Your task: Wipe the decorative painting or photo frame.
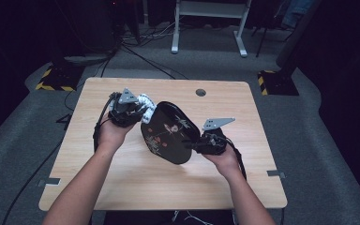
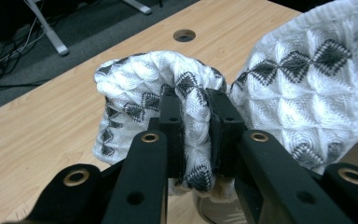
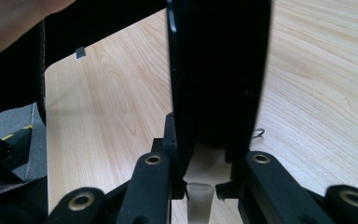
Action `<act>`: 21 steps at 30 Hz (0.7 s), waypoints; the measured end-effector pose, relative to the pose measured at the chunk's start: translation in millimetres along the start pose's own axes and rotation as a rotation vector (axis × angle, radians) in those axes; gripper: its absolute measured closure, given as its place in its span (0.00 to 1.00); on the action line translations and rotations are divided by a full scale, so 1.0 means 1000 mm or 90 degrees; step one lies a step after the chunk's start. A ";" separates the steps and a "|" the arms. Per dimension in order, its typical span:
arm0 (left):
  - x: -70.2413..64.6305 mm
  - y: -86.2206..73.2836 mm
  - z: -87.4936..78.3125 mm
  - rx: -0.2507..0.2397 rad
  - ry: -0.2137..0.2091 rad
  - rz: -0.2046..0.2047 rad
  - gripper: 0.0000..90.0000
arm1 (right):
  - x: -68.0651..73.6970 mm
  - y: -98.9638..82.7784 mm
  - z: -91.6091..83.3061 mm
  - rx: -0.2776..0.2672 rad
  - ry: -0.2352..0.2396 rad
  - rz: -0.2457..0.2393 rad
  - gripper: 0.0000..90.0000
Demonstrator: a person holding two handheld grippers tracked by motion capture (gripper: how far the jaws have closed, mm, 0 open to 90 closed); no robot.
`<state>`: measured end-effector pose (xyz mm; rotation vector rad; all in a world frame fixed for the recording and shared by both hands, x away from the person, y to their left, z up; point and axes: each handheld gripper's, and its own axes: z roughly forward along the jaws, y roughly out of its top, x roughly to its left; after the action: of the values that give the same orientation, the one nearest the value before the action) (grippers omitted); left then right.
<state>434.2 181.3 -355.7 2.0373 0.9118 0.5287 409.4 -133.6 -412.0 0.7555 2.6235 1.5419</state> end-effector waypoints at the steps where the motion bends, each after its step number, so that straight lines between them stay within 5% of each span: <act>1: 0.001 -0.002 0.000 0.001 0.001 -0.002 0.87 | 0.000 0.000 0.000 -0.001 0.001 0.001 0.88; 21: 0.011 -0.033 0.005 0.014 0.008 -0.045 0.87 | 0.000 -0.001 0.000 -0.002 -0.004 0.000 0.88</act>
<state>431.3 200.0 -385.3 2.0159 0.9963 0.4954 408.8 -134.1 -412.2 0.7580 2.6165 1.5399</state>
